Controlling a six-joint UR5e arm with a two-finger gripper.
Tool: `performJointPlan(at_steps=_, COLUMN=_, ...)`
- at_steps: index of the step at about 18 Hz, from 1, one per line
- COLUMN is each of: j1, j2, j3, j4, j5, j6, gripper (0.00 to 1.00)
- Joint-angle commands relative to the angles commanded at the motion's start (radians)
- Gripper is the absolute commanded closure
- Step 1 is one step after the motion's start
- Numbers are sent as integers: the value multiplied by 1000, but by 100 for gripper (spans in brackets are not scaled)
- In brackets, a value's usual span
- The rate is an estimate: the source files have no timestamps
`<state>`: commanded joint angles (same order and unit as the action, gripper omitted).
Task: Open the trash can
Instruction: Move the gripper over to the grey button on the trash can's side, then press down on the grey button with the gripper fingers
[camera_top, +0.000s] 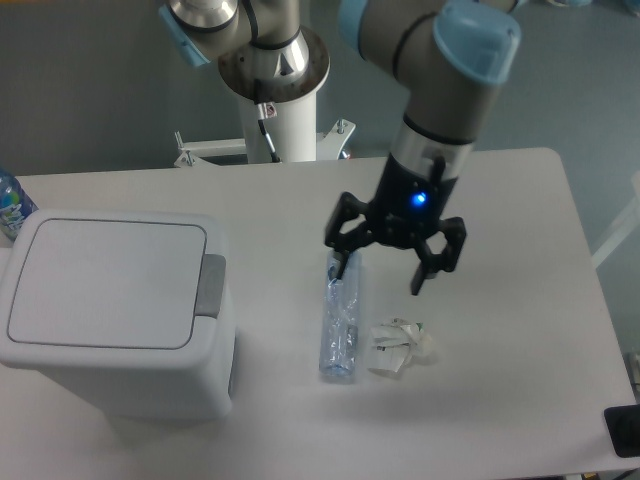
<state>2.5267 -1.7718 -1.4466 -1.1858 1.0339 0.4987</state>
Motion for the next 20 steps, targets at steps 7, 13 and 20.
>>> performJointPlan(at_steps=7, j1=-64, j2=-14, j3=5, j4=24, j5=0, j6=-52, gripper=0)
performJointPlan(at_steps=13, j1=-103, j2=-37, j3=2, j4=57, j5=5, j6=-97, gripper=0)
performJointPlan(at_steps=20, j1=-103, j2=-37, j3=-14, j4=58, j5=11, j6=-98, gripper=0)
